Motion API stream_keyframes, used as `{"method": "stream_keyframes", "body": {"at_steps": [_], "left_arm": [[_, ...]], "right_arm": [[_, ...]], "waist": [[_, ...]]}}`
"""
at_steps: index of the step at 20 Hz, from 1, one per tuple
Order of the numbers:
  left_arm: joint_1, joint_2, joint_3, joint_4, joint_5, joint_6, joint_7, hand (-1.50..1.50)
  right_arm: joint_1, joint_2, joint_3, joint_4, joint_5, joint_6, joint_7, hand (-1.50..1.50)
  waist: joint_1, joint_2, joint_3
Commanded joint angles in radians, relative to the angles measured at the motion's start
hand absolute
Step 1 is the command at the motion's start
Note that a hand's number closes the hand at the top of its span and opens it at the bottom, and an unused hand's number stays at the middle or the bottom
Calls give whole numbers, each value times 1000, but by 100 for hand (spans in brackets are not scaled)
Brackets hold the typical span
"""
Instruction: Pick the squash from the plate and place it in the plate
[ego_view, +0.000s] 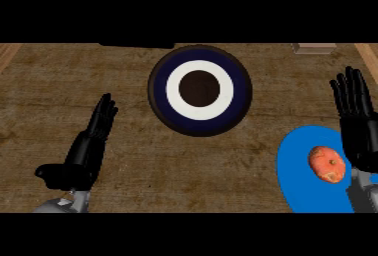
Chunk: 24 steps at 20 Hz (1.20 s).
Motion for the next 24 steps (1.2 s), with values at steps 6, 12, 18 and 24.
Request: {"method": "stream_keyframes", "body": {"at_steps": [6, 12, 18, 24], "left_arm": [[48, 147, 147, 161, 38, -133, -90, 0], [96, 125, 145, 230, 84, -198, -122, 0], [76, 88, 170, 335, 36, -214, -211, 0], [4, 84, 208, 385, 40, -235, -178, 0]], "right_arm": [[-171, 85, 20, 99, -87, -106, 417, 150], [19, 169, 115, 57, 352, -521, 197, -150], [162, 105, 143, -47, 493, -563, 212, -150], [334, 74, 219, -278, 750, -625, 498, -150]], "waist": [[-10, -11, 24], [-41, -19, 25], [-48, -19, 26], [-55, -20, 24]]}}
